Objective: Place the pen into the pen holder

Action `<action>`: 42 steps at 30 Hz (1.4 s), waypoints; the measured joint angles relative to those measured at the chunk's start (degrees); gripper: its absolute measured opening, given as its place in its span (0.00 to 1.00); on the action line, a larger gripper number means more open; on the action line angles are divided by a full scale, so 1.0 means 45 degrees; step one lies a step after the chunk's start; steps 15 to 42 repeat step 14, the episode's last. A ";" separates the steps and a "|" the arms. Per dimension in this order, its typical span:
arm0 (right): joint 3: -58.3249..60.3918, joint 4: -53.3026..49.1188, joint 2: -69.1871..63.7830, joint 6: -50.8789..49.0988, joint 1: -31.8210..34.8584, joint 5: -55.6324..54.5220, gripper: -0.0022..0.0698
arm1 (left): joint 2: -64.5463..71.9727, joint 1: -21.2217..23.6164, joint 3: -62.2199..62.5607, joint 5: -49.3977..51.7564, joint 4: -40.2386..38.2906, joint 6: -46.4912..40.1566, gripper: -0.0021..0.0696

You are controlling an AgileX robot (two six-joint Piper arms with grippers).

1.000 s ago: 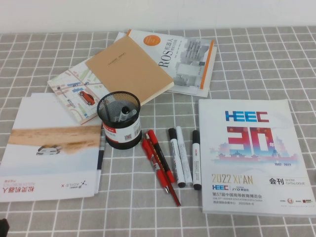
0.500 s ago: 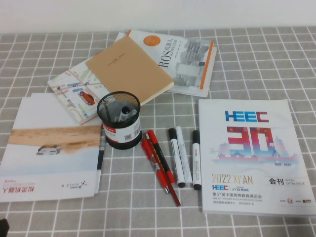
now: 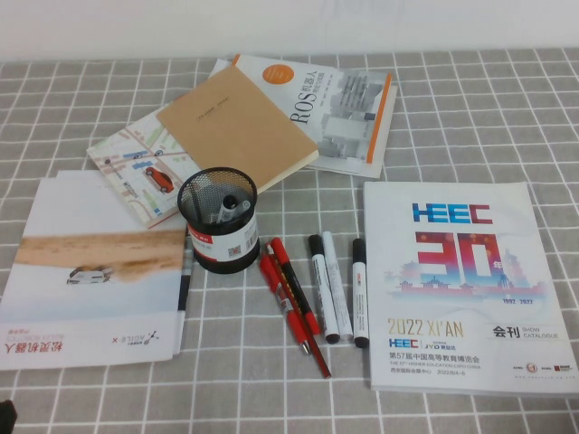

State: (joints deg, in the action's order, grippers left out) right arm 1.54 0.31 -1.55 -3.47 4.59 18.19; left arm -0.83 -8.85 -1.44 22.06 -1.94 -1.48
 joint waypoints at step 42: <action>0.0000 0.0082 0.0000 0.1312 0.0000 0.0742 0.01 | 0.0000 0.0000 0.0000 0.0000 0.0000 0.0000 0.03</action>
